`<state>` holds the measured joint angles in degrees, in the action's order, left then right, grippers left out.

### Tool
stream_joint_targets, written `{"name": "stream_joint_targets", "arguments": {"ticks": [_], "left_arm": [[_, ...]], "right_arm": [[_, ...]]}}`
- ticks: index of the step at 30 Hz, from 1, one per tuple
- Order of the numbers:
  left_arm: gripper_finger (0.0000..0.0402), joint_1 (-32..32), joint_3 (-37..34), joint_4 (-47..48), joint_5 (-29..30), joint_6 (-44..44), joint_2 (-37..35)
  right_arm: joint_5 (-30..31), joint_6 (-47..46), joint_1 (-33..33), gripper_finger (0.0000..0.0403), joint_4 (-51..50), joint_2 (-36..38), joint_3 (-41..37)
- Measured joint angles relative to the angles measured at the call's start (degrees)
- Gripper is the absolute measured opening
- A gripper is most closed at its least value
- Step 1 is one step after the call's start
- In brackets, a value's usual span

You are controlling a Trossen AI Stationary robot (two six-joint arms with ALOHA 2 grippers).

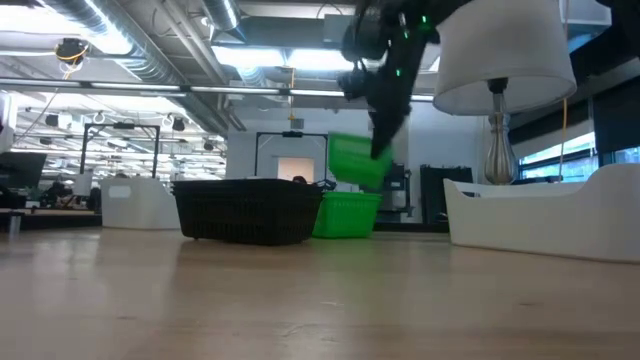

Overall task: Stack baskets by color
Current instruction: Stack the right green bin on the left green bins

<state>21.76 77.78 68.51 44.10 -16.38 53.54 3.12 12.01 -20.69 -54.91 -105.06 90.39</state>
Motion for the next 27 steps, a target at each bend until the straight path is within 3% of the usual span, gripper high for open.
{"name": "stream_joint_targets", "arguments": {"ticks": [4,9,18,27], "left_arm": [[0.005,0.0,0.0,0.0,-0.07,0.02,0.0],[0.005,0.0,0.0,0.02,-0.07,0.02,0.0],[0.005,0.0,0.0,0.0,-0.07,0.02,0.0],[0.005,0.0,0.0,-0.14,0.18,-0.06,0.02]], "right_arm": [[-3.41,16.62,2.82,0.0002,-0.37,0.04,2.31],[-5.21,33.15,5.11,0.0001,0.06,0.04,-0.13],[-4.38,37.88,5.24,0.0001,8.75,0.04,-7.07],[-4.25,38.19,5.24,0.0004,10.75,0.04,-12.16]]}}
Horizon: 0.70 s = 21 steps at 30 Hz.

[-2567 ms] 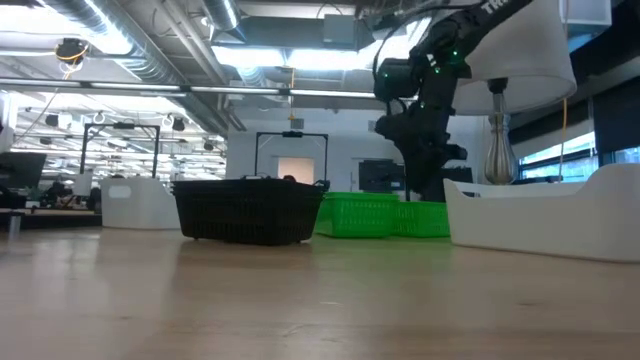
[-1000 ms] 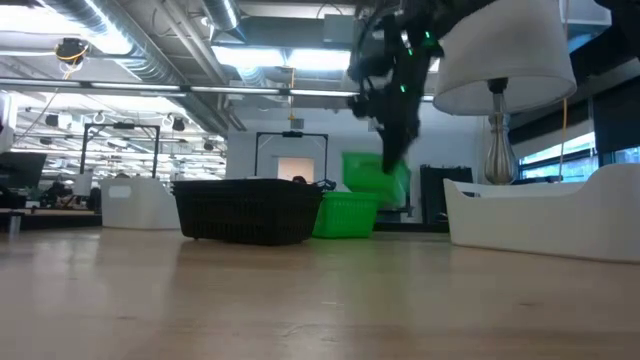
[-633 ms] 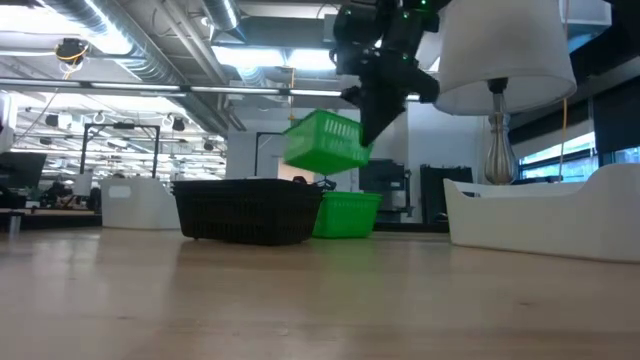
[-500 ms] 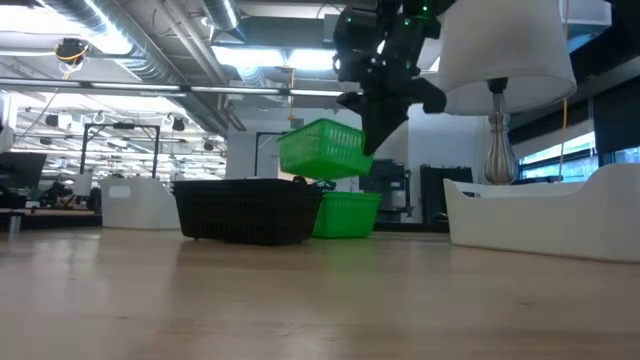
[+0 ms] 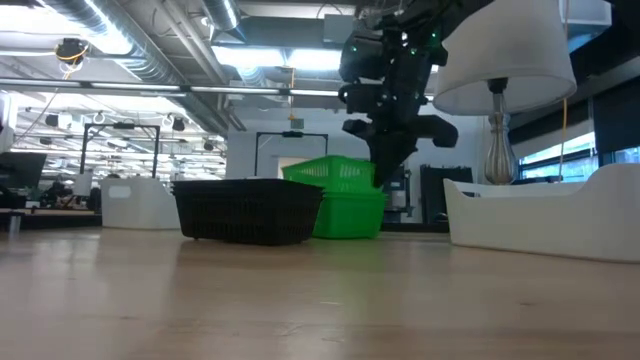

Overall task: Stack baskets by color
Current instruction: Stack the right green bin on the left green bins

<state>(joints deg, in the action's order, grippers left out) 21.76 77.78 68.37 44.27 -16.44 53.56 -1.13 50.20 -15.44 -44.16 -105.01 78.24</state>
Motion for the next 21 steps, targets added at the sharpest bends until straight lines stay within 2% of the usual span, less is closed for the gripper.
{"name": "stream_joint_targets", "arguments": {"ticks": [11,17,21], "left_arm": [[0.005,0.0,0.0,-0.36,0.42,-1.04,0.0],[0.005,0.0,0.0,-0.34,-0.42,-1.69,-0.02],[0.005,0.0,0.0,0.51,-1.66,-7.34,-0.01]], "right_arm": [[0.0,-1.86,0.0,0.0057,1.72,0.0,-0.02],[3.59,-2.34,0.78,0.0061,0.93,0.19,1.74],[5.59,-6.33,1.97,0.0061,-1.45,0.89,5.99]]}}
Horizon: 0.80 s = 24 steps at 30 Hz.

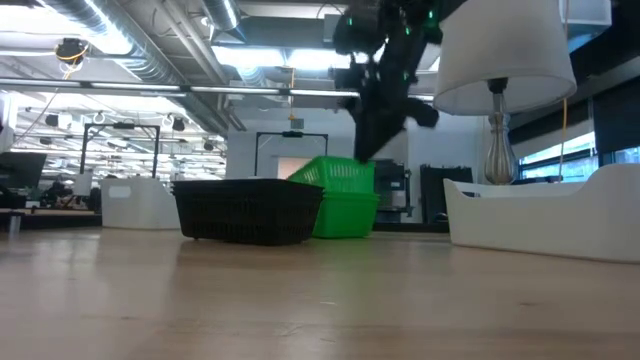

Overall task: Stack baskets by color
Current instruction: Stack the right green bin on the left green bins, then stack the bottom white bin on the top white bin

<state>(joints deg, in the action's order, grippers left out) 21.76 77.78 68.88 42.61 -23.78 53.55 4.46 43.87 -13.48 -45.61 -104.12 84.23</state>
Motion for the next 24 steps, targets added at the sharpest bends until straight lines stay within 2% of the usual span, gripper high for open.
{"name": "stream_joint_targets", "arguments": {"ticks": [11,13,17,21,24], "left_arm": [[0.005,0.77,-0.02,3.3,-29.27,-12.14,-0.05],[0.005,1.97,-0.02,5.21,-32.14,-16.59,0.05],[0.005,5.43,-1.77,10.6,-36.67,-31.49,0.06],[0.005,8.96,-7.3,11.22,-38.29,-46.04,-0.24],[0.005,11.53,-12.42,11.23,-41.14,-50.12,-0.36]], "right_arm": [[-12.28,-6.38,2.2,0.0062,-10.24,0.07,15.3],[-13.07,-7.75,2.91,0.0062,-12.09,0.07,17.87],[-13.35,-8.27,4.91,0.0062,-14.19,0.09,22.8],[-15.27,-8.31,6.33,0.0062,-15.47,0.02,26.98],[-19.31,-9.42,6.66,0.0062,-16.56,0.02,29.71]]}}
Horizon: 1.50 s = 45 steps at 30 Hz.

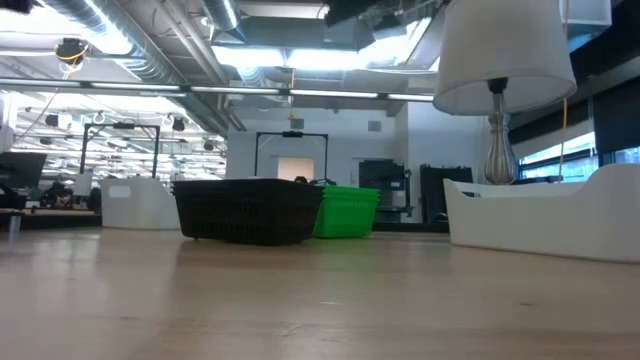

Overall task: Stack baskets by color
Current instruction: Stack the bottom white bin on the top white bin

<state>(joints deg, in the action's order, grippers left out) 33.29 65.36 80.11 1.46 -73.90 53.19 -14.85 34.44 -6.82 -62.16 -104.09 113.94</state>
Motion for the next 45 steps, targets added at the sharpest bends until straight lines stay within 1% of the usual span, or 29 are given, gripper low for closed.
{"name": "stream_joint_targets", "arguments": {"ticks": [3,6,11,17,21,28,32,45], "left_arm": [[0.005,2.15,-5.32,-2.29,-1.44,-0.78,0.02],[0.005,4.19,-10.27,-10.18,-2.06,-0.54,0.07],[0.005,8.24,-17.1,-20.71,-2.5,2.21,0.09],[0.005,11.56,-22.44,-26.35,-0.72,3.05,1.48],[0.005,12.79,-22.95,-27.31,1.96,3.99,2.83],[0.005,13.86,-22.99,-27.29,2.56,3.94,5.22],[0.005,14.39,-22.99,-27.33,3.93,4.23,7.28],[0.005,14.35,-22.99,-26.86,4.01,5.88,16.69]], "right_arm": [[-4.42,-0.16,0.16,0.0062,-0.02,0.0,2.28],[-6.96,-0.17,0.16,0.0062,0.06,0.0,4.1],[-7.79,-2.91,0.17,0.0062,0.19,0.0,6.12],[-7.8,-4.62,0.23,0.0062,0.19,0.02,6.46],[-7.78,-6.15,0.2,0.0062,0.14,0.02,6.5],[-7.79,-7.75,0.2,0.0062,0.14,0.02,6.5],[-7.78,-8.73,0.2,0.0062,0.14,0.01,6.5],[-7.76,-8.64,0.2,0.0062,0.12,0.0,6.5]]}}
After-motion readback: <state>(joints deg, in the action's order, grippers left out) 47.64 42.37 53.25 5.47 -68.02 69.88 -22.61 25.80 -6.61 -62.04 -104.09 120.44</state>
